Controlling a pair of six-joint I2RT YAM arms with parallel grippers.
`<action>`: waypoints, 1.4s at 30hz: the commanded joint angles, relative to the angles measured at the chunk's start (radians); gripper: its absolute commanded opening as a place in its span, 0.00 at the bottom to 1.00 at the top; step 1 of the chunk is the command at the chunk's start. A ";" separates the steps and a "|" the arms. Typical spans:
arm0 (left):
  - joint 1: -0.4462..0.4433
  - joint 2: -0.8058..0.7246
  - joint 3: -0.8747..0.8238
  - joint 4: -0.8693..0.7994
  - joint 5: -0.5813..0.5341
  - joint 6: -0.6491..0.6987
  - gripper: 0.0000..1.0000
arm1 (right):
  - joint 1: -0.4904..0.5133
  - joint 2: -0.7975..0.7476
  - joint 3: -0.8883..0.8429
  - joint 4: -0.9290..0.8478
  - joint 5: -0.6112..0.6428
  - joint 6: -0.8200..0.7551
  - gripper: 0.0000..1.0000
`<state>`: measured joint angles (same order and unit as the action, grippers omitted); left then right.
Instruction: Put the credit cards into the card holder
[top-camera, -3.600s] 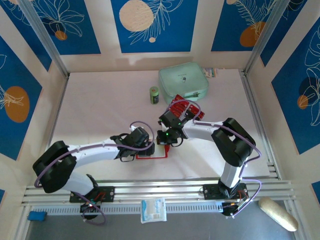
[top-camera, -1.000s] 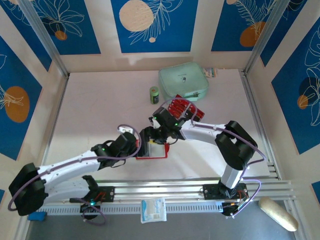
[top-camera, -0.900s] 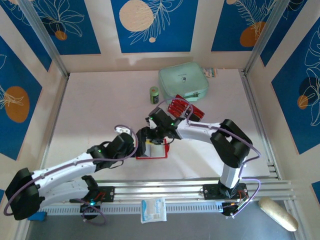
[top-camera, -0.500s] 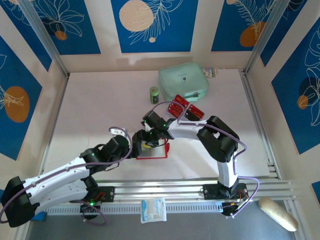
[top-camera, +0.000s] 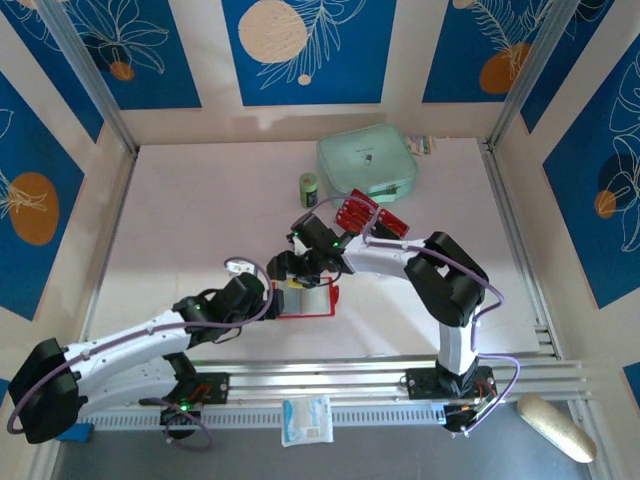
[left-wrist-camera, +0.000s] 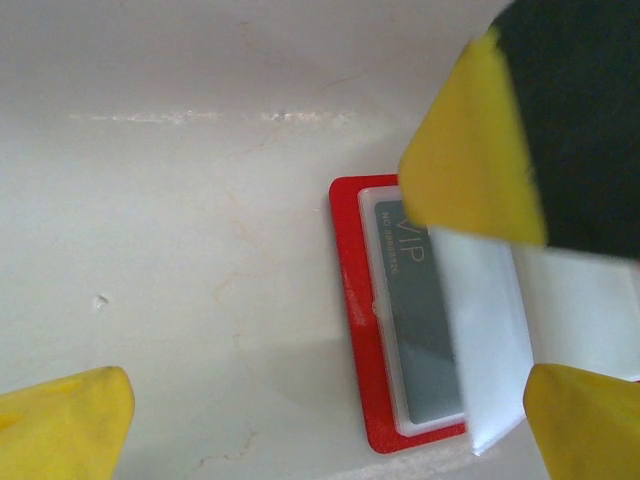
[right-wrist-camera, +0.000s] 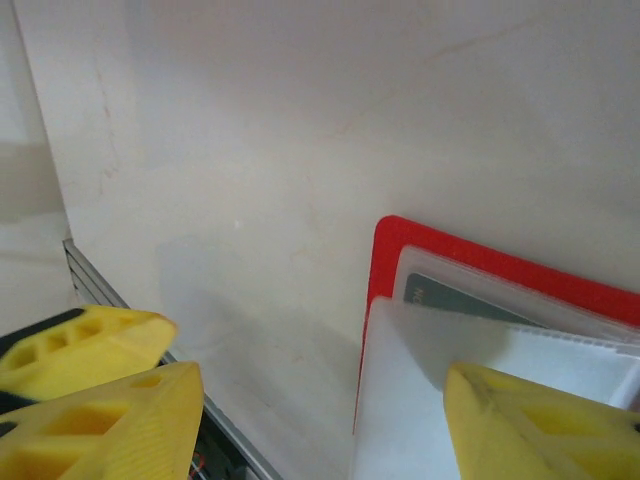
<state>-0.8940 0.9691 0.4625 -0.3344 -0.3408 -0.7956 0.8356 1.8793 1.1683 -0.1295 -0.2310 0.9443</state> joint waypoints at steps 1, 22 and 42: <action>0.006 0.022 -0.008 0.036 0.010 0.006 1.00 | -0.018 -0.041 -0.016 0.009 -0.039 0.017 0.65; 0.006 0.172 0.072 0.097 0.036 0.042 1.00 | -0.023 0.034 -0.084 0.165 -0.080 0.120 0.65; 0.006 0.263 -0.015 0.100 -0.050 -0.032 1.00 | -0.109 -0.135 -0.065 0.035 -0.083 0.037 0.65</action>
<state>-0.8940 1.2366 0.4622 -0.2176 -0.3576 -0.8001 0.7616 1.8236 1.0771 0.0078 -0.3145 1.0531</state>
